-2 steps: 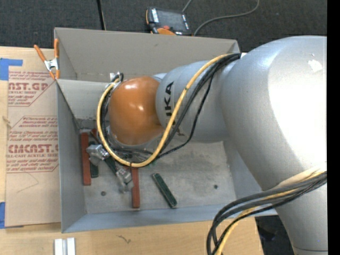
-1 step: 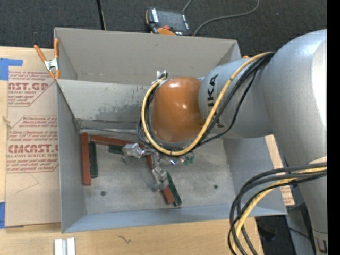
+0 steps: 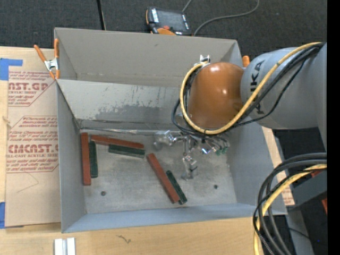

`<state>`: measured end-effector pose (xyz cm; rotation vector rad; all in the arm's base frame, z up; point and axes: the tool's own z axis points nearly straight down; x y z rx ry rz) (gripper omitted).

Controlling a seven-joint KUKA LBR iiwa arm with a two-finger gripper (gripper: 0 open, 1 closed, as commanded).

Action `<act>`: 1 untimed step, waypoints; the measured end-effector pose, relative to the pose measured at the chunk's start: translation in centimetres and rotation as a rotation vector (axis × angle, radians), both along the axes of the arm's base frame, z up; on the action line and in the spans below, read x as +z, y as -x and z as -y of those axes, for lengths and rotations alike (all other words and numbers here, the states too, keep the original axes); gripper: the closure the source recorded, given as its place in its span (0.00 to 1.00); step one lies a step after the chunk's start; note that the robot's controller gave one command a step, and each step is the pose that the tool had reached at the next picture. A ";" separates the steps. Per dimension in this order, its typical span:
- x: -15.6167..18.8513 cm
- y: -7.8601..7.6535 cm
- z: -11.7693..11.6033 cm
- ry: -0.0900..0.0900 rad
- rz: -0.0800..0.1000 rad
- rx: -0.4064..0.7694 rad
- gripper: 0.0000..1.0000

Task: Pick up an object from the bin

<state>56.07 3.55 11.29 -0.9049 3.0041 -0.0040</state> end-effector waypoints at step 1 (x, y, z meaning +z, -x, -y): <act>-4.2 -2.4 -6.5 -0.003 -0.001 0.285 0.00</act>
Offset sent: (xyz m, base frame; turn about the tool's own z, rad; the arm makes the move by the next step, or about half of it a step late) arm 0.0230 0.0632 -0.0429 -0.2842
